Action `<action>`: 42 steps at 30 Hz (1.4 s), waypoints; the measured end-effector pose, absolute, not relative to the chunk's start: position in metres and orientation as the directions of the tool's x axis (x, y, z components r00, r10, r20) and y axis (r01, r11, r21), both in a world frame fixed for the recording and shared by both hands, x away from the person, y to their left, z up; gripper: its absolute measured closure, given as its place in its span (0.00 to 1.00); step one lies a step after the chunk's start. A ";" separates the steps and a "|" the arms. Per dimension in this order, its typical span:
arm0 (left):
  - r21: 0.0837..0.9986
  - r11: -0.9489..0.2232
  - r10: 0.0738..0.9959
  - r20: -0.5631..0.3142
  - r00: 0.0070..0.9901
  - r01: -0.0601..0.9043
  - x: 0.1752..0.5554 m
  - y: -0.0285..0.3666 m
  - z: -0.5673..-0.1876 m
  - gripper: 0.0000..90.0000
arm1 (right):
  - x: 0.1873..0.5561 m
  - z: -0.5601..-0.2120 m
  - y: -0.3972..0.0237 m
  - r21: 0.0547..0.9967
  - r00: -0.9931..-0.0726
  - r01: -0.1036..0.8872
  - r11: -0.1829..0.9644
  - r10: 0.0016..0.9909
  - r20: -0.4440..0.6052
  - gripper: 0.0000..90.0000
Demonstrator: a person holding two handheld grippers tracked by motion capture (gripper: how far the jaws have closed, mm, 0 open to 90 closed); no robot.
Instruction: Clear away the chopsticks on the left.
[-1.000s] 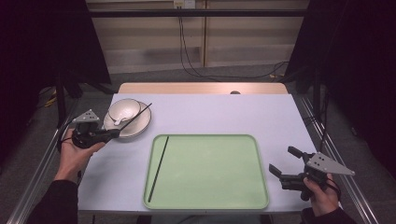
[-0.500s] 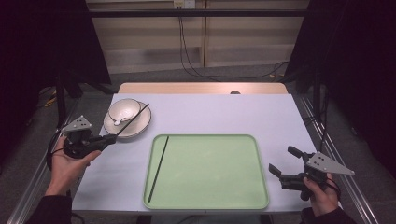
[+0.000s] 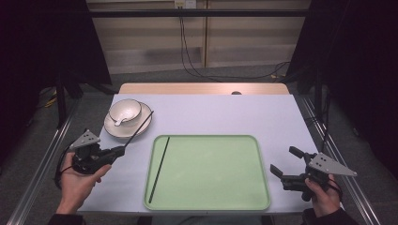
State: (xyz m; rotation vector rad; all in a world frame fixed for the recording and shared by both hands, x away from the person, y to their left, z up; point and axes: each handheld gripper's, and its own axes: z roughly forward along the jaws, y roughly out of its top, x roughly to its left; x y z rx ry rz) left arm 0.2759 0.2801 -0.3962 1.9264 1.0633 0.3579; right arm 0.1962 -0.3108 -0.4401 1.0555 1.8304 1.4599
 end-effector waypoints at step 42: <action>0.628 -0.129 0.915 -0.223 0.336 0.767 0.251 0.158 -0.455 0.95 | 0.198 -0.441 -0.311 0.967 -0.548 0.225 0.121 0.836 0.022 0.03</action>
